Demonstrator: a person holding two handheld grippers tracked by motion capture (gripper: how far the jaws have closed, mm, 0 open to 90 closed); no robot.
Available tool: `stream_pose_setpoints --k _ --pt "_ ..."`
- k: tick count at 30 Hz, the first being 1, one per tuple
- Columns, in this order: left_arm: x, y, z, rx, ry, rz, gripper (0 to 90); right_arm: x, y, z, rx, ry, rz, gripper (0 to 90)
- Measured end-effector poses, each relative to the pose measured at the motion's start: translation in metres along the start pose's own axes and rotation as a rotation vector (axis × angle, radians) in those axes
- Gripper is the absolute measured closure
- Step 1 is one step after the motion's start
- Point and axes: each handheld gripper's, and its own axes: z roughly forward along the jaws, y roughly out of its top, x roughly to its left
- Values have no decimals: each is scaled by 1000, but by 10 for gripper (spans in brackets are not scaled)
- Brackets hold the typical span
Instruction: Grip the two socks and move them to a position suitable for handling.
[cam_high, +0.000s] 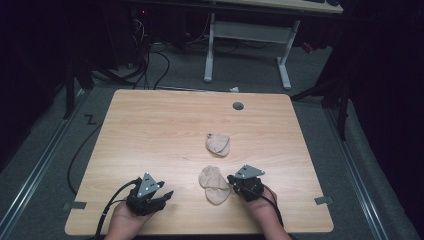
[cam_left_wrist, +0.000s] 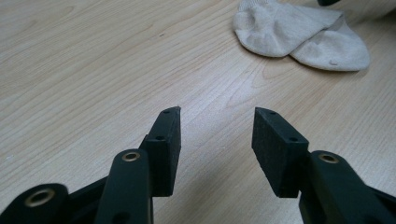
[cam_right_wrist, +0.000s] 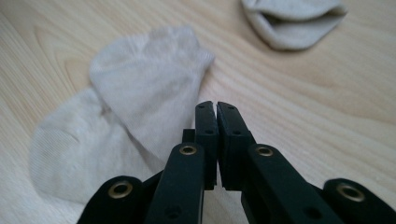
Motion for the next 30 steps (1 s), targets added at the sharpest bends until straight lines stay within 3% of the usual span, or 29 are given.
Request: stream_pose_setpoints --k 3,9,11,13,17,19,24,30 --pt "0 0 -1 -6 1 -3 523 6 -1 2 12 31 -7 877" --pt "-2 1 3 -2 -10 -9 523 31 3 4 15 87 -77 876" --pt "-6 2 6 -2 -13 -10 523 41 5 7 17 122 -101 875" --pt "-15 6 14 4 -43 -5 524 45 7 9 18 138 -113 875" --pt "-27 11 23 9 -60 21 532 47 9 8 10 140 -114 874" --pt "-34 14 32 10 -78 23 589 46 13 2 -24 114 -102 873" --pt "-38 14 45 44 -97 27 716 52 29 1 -80 119 -90 848" --pt "-43 12 52 63 -93 45 756 61 42 11 -96 119 -90 772"
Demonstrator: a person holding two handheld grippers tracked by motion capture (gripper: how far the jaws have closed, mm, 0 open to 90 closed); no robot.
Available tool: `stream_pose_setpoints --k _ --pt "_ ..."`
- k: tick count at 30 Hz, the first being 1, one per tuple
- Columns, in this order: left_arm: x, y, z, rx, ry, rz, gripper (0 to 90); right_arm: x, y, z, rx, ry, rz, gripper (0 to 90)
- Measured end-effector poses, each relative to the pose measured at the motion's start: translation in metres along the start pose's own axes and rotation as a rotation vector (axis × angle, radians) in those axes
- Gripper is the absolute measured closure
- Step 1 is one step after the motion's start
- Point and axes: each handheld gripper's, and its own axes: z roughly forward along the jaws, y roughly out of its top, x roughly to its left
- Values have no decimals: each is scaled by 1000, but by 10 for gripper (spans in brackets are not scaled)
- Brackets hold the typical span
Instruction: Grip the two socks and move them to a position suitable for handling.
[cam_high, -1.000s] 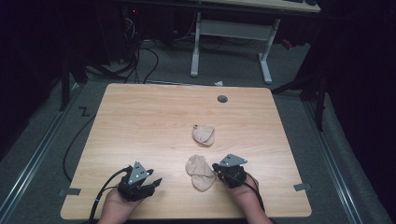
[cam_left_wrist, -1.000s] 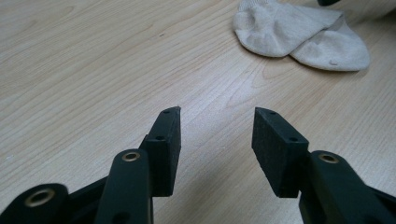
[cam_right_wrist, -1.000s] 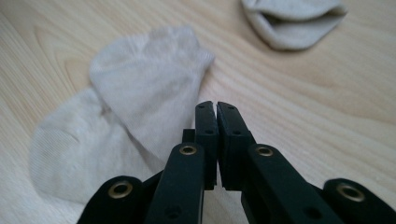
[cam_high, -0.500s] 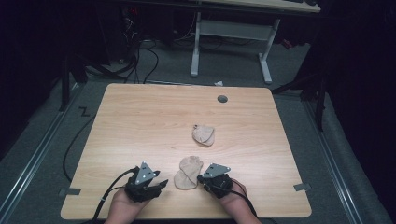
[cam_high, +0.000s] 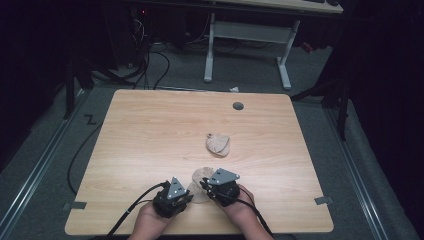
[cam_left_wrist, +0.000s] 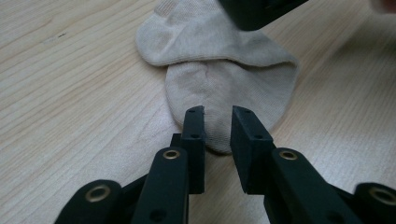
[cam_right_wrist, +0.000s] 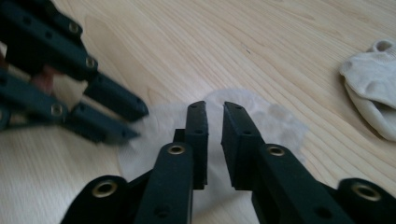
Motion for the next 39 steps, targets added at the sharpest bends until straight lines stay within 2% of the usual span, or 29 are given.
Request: stream_pose_setpoints --k 2,4,9,14,16,18,19,20,21,30,31,35,39 --pt "0 -1 0 -3 -2 -6 760 0 3 6 6 -13 19 700" --pt "1 -2 0 -8 -6 -13 759 -4 4 15 21 -26 59 610" --pt "1 -2 0 -10 -7 -17 761 -6 7 26 25 -20 85 553" --pt "1 -3 0 -12 -7 -21 762 -6 10 41 57 -37 76 552" --pt "1 -3 0 -13 -7 -22 761 -6 9 47 95 -42 69 587" --pt "1 -3 0 -15 -9 -24 761 -8 8 49 97 -37 65 665" --pt "1 -3 0 -16 -9 -24 761 -8 9 46 102 -44 56 761" --pt "1 -3 0 -16 -9 -24 761 -8 9 46 102 -44 56 761" --pt "1 -4 0 -17 -7 -24 761 -10 8 44 91 -48 46 813" --pt "1 -3 0 -16 -6 -24 761 -13 8 21 2 -60 56 836" --pt "1 -3 0 -17 -6 -23 761 -14 5 13 -8 -61 60 835" --pt "1 -3 0 -17 -5 -24 761 -16 -4 0 -8 -63 58 834" --pt "0 -3 0 -15 -3 -22 761 -22 -16 -20 -30 -79 87 833"
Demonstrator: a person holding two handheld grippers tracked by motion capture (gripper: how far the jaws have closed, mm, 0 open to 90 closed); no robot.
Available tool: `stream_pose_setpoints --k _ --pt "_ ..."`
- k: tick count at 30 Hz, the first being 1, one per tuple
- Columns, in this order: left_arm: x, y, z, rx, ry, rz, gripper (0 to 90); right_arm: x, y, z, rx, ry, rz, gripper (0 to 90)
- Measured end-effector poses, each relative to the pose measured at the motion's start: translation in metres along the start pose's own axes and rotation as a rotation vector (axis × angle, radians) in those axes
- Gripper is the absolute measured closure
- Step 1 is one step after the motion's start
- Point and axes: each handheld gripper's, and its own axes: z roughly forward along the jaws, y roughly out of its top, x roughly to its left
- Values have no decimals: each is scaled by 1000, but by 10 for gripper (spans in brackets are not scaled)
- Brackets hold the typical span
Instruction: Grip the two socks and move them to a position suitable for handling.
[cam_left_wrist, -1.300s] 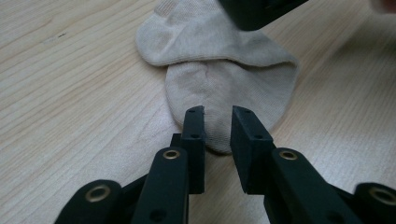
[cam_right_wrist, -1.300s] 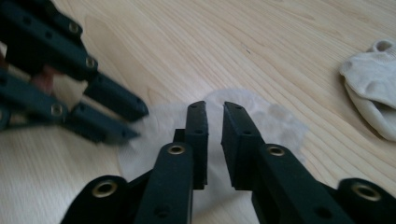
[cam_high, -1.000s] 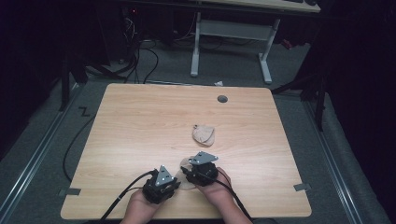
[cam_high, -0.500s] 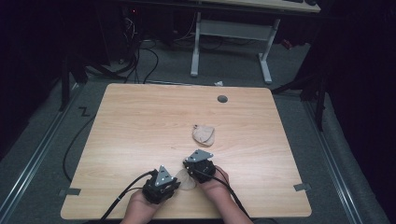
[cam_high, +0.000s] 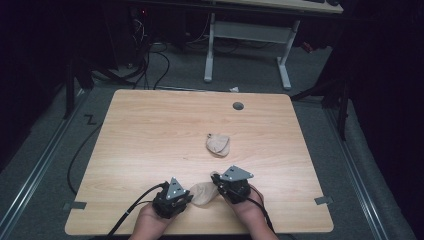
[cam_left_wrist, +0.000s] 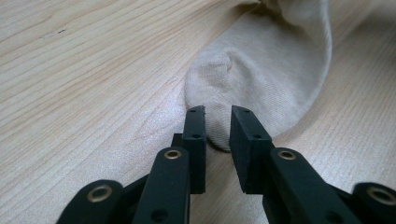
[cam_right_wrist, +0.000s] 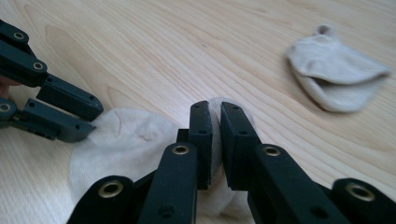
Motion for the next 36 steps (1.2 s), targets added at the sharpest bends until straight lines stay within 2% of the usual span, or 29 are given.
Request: stream_pose_setpoints --k 6,11,15,18,21,23,26,27,28,29,31,33,35,36 --pt "0 0 0 0 0 2 761 -9 -15 -20 -1 -19 33 829" --pt "0 0 0 1 -1 8 757 -20 -35 -40 13 -65 71 790" --pt "0 0 0 3 0 12 757 -26 -38 -48 -4 -99 91 781" --pt "0 1 0 4 -1 15 756 -28 -37 -49 -18 -108 90 785" --pt "1 1 0 5 -4 15 756 -29 -33 -40 0 -103 69 821" --pt "1 0 0 5 -5 16 755 -32 -29 -22 44 -93 58 857" --pt "1 0 -1 5 -5 18 755 -34 -28 -14 67 -83 51 858" --pt "1 0 -1 4 -5 18 755 -34 -29 -9 85 -80 50 857" --pt "2 0 -1 4 -6 19 755 -33 -33 -4 125 -68 41 856" --pt "3 -1 -2 11 -10 20 756 -30 -36 -2 140 -57 38 856" --pt "3 -1 -3 16 -10 21 756 -28 -37 -3 134 -54 33 855" --pt "4 -2 -7 31 -12 27 756 -19 -41 -9 133 -20 29 852" --pt "5 -6 -17 70 -28 56 755 -12 -44 -15 137 11 37 846" --pt "5 -6 -17 70 -28 56 754 -9 -46 -18 139 24 41 843"
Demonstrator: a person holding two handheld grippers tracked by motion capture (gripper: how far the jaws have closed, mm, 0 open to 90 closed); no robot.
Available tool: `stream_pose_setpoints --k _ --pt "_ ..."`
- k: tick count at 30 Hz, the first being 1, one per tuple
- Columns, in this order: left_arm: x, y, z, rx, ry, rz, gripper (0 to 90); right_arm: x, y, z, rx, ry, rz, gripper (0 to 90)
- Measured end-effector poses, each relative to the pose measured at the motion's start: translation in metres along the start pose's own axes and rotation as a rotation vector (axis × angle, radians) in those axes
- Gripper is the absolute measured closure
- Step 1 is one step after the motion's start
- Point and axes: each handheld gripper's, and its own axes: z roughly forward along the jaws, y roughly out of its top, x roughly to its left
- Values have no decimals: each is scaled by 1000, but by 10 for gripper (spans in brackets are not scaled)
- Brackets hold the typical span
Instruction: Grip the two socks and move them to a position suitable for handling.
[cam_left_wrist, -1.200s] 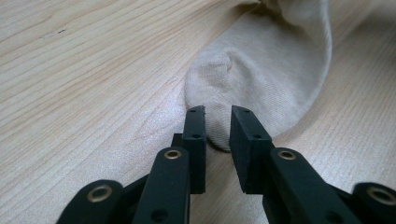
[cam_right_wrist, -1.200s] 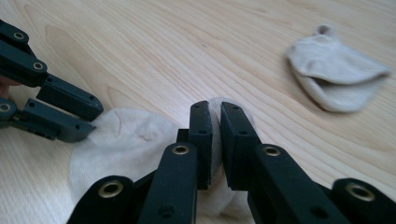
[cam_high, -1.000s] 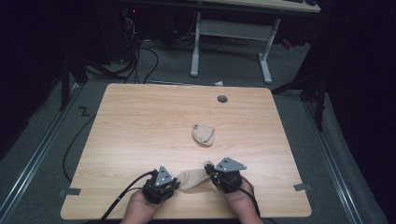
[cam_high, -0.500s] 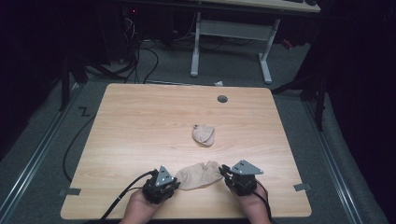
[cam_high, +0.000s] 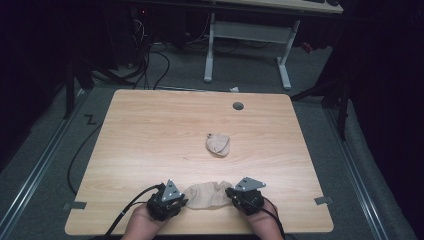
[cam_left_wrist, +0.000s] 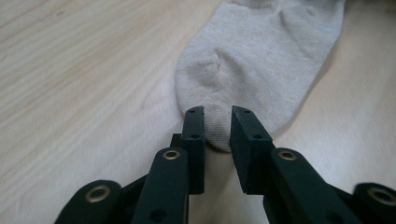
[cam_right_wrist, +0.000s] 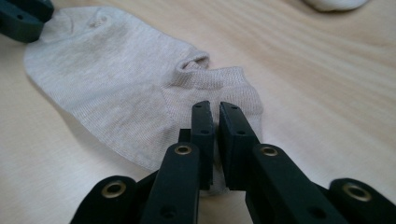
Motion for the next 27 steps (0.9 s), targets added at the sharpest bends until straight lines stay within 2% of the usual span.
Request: stream_pose_setpoints --k 1,4,5,6,7,8,10,12,13,14,15,16,17,18,19,20,23,27 --pt "0 -4 -7 23 -9 7 751 3 -1 -1 -1 12 -4 835" --pt "1 -6 -12 35 -10 6 715 8 0 -3 -1 16 -11 818" --pt "2 -6 -15 23 -9 0 715 9 1 -4 -16 20 -17 817" --pt "5 -5 -19 -19 -1 -12 681 9 5 -7 -56 9 -6 822" --pt "7 -4 -23 -43 12 -19 667 7 6 -8 -66 2 -4 829" --pt "7 -4 -23 -43 12 -19 656 7 6 -8 -66 2 -4 829" --pt "14 -3 -29 -88 39 -22 644 2 10 -10 -95 -22 9 858" --pt "23 -4 -35 -122 55 -48 618 -6 16 -11 -126 -47 25 889" --pt "34 -7 -40 -143 72 -85 599 -17 26 -7 -146 -81 35 899" --pt "34 -7 -40 -143 72 -85 591 -17 26 -7 -146 -81 35 899" --pt "40 -9 -41 -150 85 -107 591 -24 31 -4 -150 -89 43 899" --pt "48 -13 -43 -159 102 -134 588 -37 45 7 -148 -123 52 899" --pt "48 -13 -43 -159 102 -134 585 -44 52 13 -148 -135 64 898" --pt "51 -14 -44 -164 106 -151 585 -44 52 13 -148 -135 64 898" --pt "54 -15 -44 -173 106 -169 573 -56 67 29 -124 -161 69 895" --pt "56 -16 -45 -174 108 -175 573 -56 67 29 -124 -161 69 895" --pt "57 -17 -45 -172 118 -165 563 -69 83 54 -63 -183 68 891" --pt "55 -17 -45 -166 115 -146 559 -77 90 75 -7 -203 68 890"
